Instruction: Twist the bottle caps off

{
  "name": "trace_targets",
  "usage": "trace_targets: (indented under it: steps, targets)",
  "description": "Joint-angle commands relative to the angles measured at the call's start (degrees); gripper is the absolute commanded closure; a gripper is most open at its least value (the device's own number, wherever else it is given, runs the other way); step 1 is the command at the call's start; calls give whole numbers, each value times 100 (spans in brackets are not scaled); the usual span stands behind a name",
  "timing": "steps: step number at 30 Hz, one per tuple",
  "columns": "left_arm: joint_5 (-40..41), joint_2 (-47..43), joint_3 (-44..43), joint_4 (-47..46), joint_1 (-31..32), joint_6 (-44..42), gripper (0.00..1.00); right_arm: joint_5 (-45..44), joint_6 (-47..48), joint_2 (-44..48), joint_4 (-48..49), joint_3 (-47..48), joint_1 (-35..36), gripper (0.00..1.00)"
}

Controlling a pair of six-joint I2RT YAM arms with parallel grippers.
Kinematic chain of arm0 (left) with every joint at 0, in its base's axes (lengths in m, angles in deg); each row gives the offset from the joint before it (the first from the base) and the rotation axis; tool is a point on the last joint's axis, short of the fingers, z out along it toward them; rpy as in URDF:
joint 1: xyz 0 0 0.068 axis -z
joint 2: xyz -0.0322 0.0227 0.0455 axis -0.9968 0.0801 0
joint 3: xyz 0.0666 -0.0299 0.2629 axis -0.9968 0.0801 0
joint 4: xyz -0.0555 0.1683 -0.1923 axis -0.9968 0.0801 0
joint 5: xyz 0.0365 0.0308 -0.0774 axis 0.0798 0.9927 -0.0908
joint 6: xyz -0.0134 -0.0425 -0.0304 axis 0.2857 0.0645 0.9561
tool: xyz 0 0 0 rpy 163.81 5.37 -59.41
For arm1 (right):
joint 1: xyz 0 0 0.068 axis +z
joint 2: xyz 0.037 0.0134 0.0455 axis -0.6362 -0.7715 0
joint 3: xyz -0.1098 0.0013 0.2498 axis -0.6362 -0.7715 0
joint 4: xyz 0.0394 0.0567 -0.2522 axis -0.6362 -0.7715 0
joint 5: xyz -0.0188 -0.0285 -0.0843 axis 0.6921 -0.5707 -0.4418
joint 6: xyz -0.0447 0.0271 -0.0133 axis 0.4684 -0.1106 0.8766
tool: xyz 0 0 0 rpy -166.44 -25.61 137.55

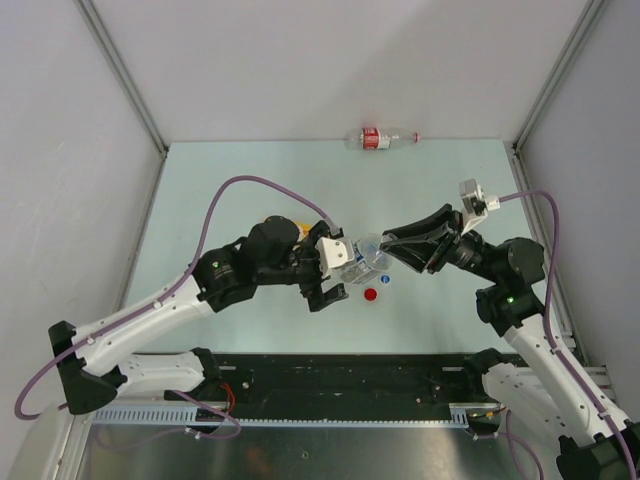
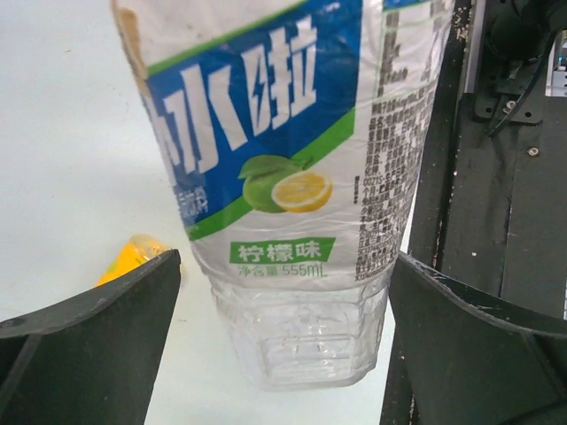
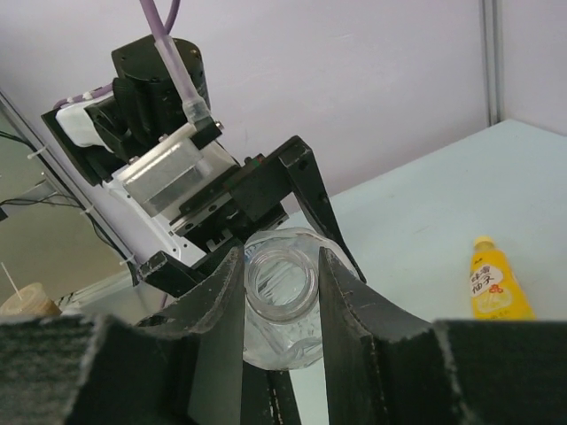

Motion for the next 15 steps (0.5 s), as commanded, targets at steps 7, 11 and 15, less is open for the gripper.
trace_targets:
  steps: [7,11,15]
  targets:
    - [201,-329,4,-192,68,-102,1,-323,500,-8,-596,61,-88,100]
    - [337,-494,65,-272,69,-124,0,-529,767,-58,-1005,98,-114,100]
    - [402,-577,121,-343,69,-131,1,-1150,1107,-45,-1640,107,-117,100]
